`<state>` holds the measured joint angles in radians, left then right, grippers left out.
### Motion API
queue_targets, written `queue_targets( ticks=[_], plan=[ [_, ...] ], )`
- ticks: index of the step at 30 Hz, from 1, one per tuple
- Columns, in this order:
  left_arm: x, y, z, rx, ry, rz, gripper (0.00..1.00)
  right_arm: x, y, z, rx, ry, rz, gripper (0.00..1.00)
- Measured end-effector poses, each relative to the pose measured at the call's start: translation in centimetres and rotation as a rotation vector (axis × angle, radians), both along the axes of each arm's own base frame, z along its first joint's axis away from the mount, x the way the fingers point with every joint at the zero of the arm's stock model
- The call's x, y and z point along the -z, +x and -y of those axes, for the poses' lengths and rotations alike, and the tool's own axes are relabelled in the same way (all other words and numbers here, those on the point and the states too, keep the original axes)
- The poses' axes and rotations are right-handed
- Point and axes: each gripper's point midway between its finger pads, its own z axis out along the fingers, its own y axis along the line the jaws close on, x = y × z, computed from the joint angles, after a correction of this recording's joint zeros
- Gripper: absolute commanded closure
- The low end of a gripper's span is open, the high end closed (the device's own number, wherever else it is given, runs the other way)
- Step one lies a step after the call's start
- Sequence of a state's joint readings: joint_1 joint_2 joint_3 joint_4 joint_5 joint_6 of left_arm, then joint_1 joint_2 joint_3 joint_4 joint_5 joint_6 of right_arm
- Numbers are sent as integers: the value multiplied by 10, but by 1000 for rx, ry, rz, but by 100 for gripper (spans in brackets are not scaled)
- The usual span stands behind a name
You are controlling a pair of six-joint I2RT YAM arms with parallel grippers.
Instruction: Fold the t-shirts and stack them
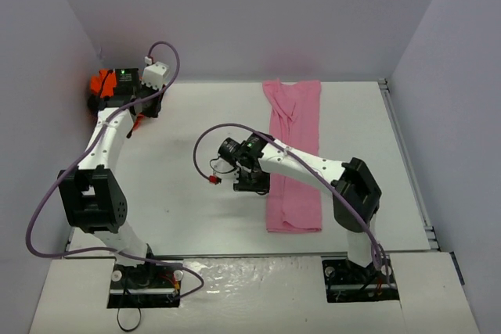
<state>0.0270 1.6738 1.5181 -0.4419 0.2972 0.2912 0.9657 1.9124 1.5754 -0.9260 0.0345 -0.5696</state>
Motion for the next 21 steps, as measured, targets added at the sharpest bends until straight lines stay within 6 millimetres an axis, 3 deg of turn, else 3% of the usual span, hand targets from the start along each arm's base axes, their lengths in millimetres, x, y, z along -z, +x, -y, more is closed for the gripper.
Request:
queue_targets(
  ticks=[4, 7, 9, 11, 13, 14, 16, 17, 18, 19, 21],
  plan=[
    [-2, -6, 25, 84, -18, -4, 66, -29, 9, -2, 18, 72, 70, 56],
    [-4, -15, 53, 184, -26, -3, 65, -41, 31, 12, 88, 82, 155, 53],
    [-2, -27, 77, 264, -18, -9, 66, -47, 59, 38, 184, 74, 221, 55],
    [-1, -35, 101, 337, -14, -15, 70, -50, 92, 75, 315, 62, 278, 60],
    [2, -44, 123, 406, -13, -25, 94, -52, 121, 120, 456, 47, 326, 79],
    [3, -49, 131, 437, -15, -34, 100, -52, 132, 142, 523, 43, 340, 86],
    [6, -55, 141, 479, -25, -52, 100, -52, 145, 173, 621, 41, 360, 84],
    [7, -58, 145, 495, -32, -62, 98, -52, 150, 187, 662, 41, 370, 74],
    [9, -59, 147, 510, -34, -70, 96, -51, 153, 195, 690, 45, 379, 66],
    [11, -60, 149, 524, -34, -78, 89, -51, 156, 201, 714, 49, 387, 64],
    [15, -64, 155, 555, -22, -98, 85, -51, 160, 204, 741, 58, 404, 60]
  ],
)
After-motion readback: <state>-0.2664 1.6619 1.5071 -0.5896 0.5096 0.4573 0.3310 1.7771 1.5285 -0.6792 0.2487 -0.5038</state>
